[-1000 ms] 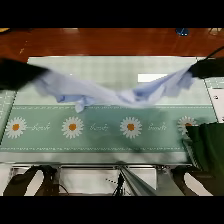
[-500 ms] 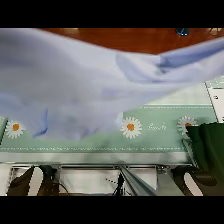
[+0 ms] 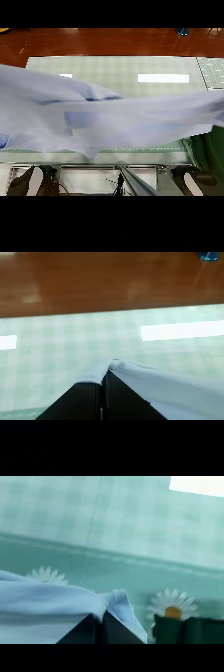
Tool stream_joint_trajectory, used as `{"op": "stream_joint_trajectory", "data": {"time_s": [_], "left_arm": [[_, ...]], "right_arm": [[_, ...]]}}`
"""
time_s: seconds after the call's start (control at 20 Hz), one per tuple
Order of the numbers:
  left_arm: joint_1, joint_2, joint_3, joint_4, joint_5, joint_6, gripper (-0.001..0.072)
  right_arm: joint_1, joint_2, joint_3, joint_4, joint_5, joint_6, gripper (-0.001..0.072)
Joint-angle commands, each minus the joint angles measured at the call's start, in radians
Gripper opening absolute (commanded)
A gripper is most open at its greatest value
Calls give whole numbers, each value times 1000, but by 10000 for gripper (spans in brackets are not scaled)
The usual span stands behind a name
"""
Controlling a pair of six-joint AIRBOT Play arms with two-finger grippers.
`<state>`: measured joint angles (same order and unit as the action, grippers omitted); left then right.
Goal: Fold the shirts.
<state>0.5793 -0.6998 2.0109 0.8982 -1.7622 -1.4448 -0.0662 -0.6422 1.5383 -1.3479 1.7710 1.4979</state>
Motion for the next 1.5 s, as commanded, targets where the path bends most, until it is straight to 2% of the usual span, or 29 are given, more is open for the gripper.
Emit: {"op": "stream_joint_trajectory", "data": {"time_s": [0.0,0.1,0.25,0.35,0.45,0.6,0.8,1.0,1.1,1.35,1.4,1.45], "left_arm": [[1,-82,-21,37,-39,3,20],[-3,-142,-89,37,-39,3,20],[-56,-238,-237,37,-22,4,19],[-142,-298,-362,38,49,16,19],[-237,-362,-473,53,176,23,19],[-360,-487,-550,100,348,24,20],[-461,-659,-551,101,447,103,20],[-467,-785,-551,108,526,106,20],[-474,-842,-551,107,526,105,20],[-501,-951,-551,104,467,86,22],[-500,-957,-551,105,447,87,35],[-491,-957,-548,106,427,90,147]], "right_arm": [[1,-112,-91,119,61,-2,25],[1,-221,-155,146,40,-33,26],[1,-397,-171,169,-75,-32,26],[1,-512,-170,196,-129,-33,25],[0,-617,-170,194,-181,-60,25],[0,-739,-170,196,-383,-112,26],[0,-833,-170,202,-638,-112,26],[0,-883,-170,175,-871,-78,26],[0,-921,-171,172,-899,-66,26],[0,-1005,-170,171,-814,-65,28],[-2,-1005,-170,171,-813,-65,82],[-5,-1001,-161,171,-792,-66,221]]}}
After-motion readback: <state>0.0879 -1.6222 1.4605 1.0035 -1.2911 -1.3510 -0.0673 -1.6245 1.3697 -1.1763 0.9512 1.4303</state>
